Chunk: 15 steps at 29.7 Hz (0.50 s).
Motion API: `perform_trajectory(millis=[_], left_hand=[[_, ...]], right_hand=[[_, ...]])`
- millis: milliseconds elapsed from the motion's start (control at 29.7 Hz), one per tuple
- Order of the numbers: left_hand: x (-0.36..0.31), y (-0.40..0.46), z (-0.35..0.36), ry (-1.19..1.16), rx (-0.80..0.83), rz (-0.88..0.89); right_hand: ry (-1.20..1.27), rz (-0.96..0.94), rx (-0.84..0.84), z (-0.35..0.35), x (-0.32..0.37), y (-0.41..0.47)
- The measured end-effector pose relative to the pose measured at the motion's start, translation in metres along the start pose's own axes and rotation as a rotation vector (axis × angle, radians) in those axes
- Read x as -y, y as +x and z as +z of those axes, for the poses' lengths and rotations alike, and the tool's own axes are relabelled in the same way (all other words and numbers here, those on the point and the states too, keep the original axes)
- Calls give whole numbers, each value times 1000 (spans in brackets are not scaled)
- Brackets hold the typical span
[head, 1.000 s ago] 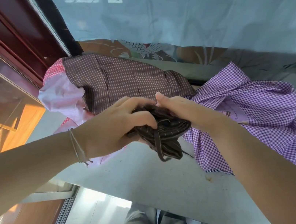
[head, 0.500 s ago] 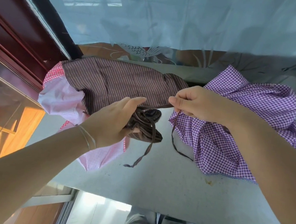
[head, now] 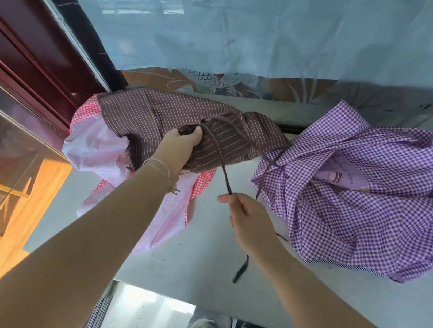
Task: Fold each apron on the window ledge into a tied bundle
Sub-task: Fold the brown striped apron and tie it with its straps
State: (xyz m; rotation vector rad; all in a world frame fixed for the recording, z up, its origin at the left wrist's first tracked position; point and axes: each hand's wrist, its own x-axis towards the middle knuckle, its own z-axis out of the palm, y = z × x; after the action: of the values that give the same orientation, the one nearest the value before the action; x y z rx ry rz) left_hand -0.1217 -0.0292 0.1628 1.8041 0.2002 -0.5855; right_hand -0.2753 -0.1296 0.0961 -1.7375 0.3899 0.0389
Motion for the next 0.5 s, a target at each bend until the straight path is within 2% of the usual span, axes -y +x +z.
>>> perform_trajectory(millis=[67,134,202,303,403,504], left_hand=[[-7,-4,0,-61,146,47],[-14,-17,-4,-35,375,81],[-21,-28,-11,29,558,97],[-34,-36,-22,213,742,97],[-42,-44,-23,520,827,84],[-43,-51,-16,728,778,103]], right_hand=[[64,0,-17,1,-9,3],[165,19,19,-8,-14,10],[256,53,126,-24,-11,20],[402,71,329,-55,3,35],[341,3,420,-84,26,44],[220,-98,410,-99,50,44]])
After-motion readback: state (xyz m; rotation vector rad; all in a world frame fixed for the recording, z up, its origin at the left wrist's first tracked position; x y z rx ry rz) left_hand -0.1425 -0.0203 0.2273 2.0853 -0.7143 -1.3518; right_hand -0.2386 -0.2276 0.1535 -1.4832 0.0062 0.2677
